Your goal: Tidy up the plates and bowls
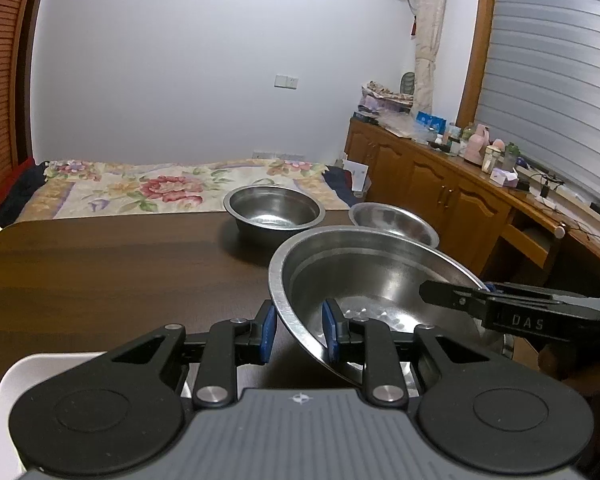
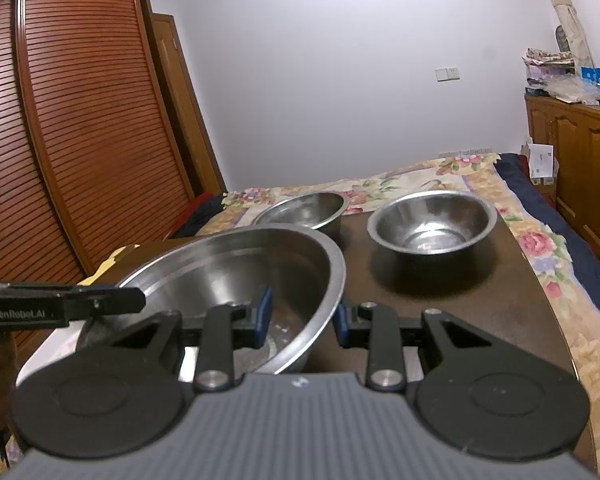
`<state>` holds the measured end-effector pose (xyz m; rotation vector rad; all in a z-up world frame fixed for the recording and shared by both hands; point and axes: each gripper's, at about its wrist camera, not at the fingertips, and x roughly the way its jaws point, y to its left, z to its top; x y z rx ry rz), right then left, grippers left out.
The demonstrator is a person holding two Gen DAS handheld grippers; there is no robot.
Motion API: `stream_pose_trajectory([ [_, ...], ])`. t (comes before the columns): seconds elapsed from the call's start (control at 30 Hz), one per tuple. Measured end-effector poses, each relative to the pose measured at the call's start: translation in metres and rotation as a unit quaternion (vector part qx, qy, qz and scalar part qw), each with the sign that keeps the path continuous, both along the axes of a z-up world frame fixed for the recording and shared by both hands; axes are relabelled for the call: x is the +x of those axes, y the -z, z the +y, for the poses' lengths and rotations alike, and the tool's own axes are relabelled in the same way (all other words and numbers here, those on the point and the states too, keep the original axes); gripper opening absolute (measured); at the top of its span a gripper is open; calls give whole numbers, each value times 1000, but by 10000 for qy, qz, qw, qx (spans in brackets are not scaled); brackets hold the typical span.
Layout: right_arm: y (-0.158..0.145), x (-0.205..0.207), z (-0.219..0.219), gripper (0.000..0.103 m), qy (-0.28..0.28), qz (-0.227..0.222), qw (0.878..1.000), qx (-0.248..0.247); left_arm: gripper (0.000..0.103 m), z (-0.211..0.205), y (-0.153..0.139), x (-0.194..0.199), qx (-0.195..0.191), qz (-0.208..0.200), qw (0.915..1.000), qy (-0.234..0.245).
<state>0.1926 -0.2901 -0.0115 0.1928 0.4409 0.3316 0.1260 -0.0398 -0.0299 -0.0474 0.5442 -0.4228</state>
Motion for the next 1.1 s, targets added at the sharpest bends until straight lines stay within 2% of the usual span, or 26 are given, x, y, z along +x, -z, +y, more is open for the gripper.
stream_pose_trajectory([
  [0.5, 5, -25, 0, 34, -19, 73, 9999, -96, 26, -2, 5, -28, 135, -35, 9999, 54],
  [1.1, 19, -28, 3, 34, -42, 279, 9995, -130, 26, -1, 26, -28, 285, 210, 9994, -4],
])
